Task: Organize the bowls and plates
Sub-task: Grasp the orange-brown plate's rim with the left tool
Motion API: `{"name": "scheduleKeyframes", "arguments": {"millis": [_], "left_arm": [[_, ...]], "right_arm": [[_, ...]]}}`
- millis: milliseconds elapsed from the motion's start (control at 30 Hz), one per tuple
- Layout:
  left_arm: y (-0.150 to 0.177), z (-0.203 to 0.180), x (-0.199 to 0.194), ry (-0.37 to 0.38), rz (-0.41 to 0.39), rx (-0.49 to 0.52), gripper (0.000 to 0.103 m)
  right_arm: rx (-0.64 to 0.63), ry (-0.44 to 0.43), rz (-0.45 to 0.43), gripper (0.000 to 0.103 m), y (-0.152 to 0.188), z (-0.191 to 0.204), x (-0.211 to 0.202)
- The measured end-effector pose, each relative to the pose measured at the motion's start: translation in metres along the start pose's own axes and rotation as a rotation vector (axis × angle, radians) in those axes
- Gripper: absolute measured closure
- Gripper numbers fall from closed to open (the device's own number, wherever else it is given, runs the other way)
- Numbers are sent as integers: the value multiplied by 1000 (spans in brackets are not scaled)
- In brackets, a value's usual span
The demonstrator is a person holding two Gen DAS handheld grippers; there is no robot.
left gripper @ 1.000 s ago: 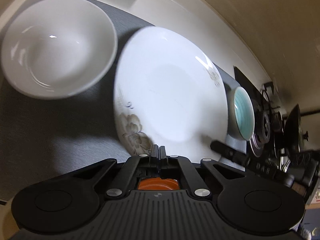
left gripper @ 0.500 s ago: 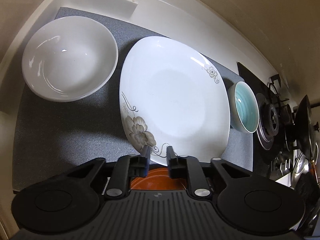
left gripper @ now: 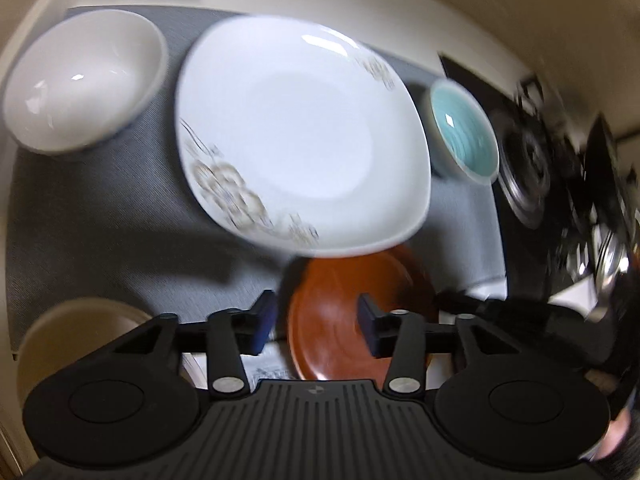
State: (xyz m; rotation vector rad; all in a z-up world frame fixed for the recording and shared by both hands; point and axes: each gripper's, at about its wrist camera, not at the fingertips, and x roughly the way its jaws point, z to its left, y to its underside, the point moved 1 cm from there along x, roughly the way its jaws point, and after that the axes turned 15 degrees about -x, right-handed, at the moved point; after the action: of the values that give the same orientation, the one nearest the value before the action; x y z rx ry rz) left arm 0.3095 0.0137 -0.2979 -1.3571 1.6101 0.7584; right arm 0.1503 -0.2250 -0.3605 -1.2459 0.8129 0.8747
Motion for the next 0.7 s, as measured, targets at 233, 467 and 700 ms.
{"name": "scheduleKeyframes", "arguments": {"millis": [233, 467, 700], "left_arm": [[11, 2, 30, -36, 62, -6, 50], [19, -14, 43, -126, 29, 104, 56], [31, -27, 54, -222, -9, 218, 82]], "right_arm": [[-6, -17, -8, 70, 9, 12, -3], [-22, 34, -22, 67, 14, 20, 3], [-59, 37, -12, 91, 18, 24, 11]]}}
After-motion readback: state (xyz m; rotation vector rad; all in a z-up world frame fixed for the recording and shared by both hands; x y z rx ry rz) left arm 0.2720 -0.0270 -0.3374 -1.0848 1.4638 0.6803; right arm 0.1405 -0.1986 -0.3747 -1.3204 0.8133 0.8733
